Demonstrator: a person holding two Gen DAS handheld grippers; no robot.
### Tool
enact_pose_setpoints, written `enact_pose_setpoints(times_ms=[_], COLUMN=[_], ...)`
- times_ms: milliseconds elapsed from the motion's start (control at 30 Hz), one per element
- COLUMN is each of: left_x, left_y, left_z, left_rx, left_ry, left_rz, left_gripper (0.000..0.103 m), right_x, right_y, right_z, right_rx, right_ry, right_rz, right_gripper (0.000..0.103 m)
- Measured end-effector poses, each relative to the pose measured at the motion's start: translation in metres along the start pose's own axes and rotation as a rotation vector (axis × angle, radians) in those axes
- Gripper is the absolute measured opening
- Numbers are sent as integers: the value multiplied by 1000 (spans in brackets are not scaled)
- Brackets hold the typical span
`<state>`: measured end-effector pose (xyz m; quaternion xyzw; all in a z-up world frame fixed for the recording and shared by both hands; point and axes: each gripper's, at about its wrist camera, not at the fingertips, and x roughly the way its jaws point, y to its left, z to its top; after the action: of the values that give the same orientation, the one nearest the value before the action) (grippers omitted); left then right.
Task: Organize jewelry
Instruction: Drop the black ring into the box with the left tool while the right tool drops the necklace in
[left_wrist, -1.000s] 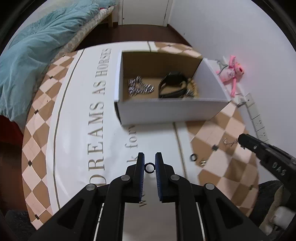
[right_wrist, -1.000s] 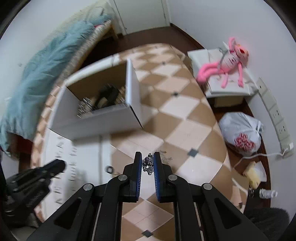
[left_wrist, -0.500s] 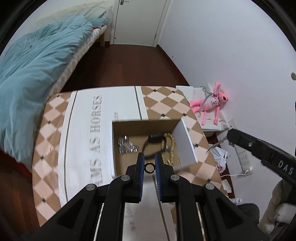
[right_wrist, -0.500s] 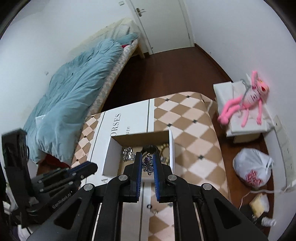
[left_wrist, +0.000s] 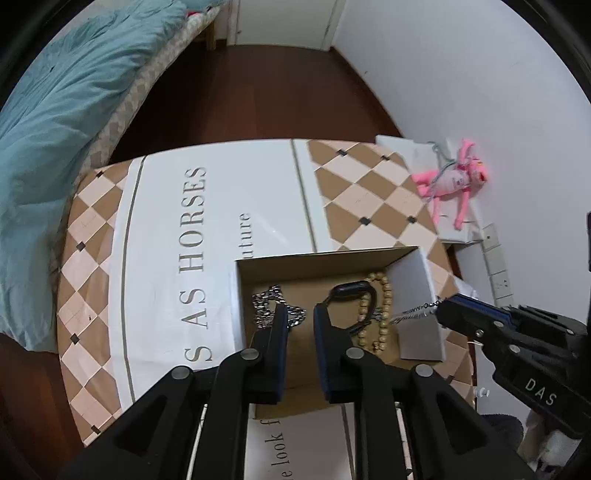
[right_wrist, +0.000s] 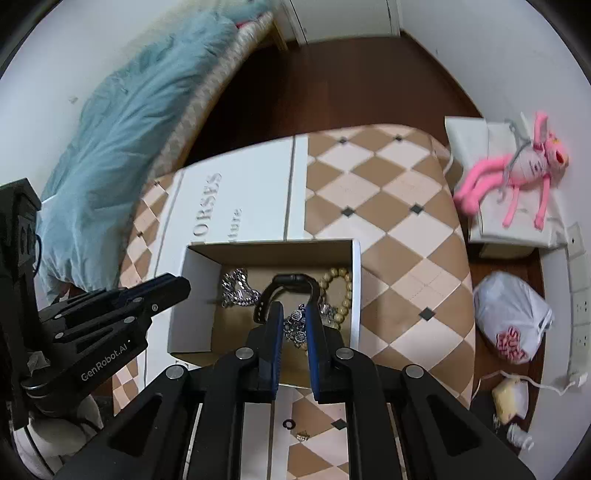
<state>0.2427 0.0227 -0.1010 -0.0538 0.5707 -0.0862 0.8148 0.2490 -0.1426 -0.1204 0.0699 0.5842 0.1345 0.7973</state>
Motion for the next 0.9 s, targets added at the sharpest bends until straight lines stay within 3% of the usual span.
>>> enact_pose_setpoints(times_ms=[67,133,167,200,233,333,367,433,467,567,900], left_x=[1,-2,-4,-6,-7,-7,-8,-8,-9,-9,-7], left_y=[2,4,5,8,9,13,14,16,17,19,16], left_z=[2,5,5,6,6,7,5,2,-2,-12,-36], left_rx=[-5,-10,-14,-18,-22,-33,-34,-35,-39,-42,-52], left_ry=[2,-17,-30,-36,-39,-34,-38,-48,-56,-63,-60], left_rz=[10,42,55,67,85,138,163,186,202,229,244], left_gripper=[26,55,75,83,84,86,93,98,98,98,98], right_x=[5,6,6,5,4,1,1,1,2,6,11], right_y=[0,-2,-2,-2,-3,-2,-2,-1,-1,-2,-12], right_z=[3,5,5,6,6,6,6,3,1,-6,-26], right_rx=[-11,-12,-18,-22,-24,-38,-46,-55,-62,-70,-42], right_ry=[19,33,31,28,27,11,8,2,-1,-7,-25], right_rz=[-31,-51,-66,-77,-90,-134,-158,-205,-230,-278,-324], right_gripper=[13,19,24,36,50,59,62,94,97,98,98])
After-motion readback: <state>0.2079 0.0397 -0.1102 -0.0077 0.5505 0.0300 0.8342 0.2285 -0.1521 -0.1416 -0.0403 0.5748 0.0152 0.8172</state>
